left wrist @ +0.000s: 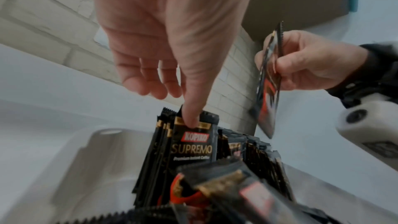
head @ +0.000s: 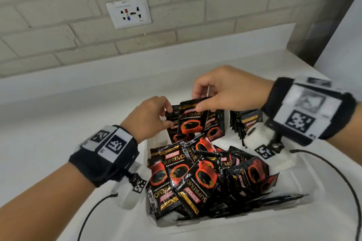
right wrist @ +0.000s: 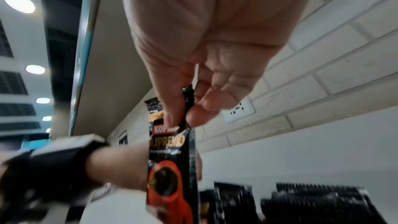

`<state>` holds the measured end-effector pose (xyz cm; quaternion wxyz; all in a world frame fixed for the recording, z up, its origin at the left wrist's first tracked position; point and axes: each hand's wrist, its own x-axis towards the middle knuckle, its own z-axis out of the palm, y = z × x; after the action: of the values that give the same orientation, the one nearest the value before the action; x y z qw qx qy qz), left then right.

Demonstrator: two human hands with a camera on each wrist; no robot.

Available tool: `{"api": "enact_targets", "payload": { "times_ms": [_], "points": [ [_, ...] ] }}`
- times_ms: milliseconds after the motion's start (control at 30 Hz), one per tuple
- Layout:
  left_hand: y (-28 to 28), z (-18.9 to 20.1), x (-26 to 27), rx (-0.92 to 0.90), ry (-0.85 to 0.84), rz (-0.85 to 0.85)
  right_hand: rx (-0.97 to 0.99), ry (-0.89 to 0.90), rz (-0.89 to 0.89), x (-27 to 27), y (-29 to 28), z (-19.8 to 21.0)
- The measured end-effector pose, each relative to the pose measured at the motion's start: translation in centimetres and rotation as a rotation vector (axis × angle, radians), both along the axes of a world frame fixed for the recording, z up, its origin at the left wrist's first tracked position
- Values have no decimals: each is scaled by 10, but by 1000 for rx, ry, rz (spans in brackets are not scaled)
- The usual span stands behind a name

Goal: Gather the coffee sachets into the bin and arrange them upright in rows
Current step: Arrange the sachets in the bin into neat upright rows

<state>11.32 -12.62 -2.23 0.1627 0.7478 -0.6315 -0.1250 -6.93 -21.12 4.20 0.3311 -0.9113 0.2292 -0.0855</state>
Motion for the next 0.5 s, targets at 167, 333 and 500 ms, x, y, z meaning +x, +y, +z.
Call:
{"api": "enact_targets", "payload": {
  "times_ms": [167, 333, 500],
  "points": [
    [-7, -2, 7, 42, 177, 67, -286, 138, 53, 28, 6, -22],
    [-5, -5, 8, 65, 254, 82, -394, 269, 123, 45, 16, -41],
    [2, -1, 7, 73, 189, 104, -445, 406, 164, 53, 20, -53]
  ]
}}
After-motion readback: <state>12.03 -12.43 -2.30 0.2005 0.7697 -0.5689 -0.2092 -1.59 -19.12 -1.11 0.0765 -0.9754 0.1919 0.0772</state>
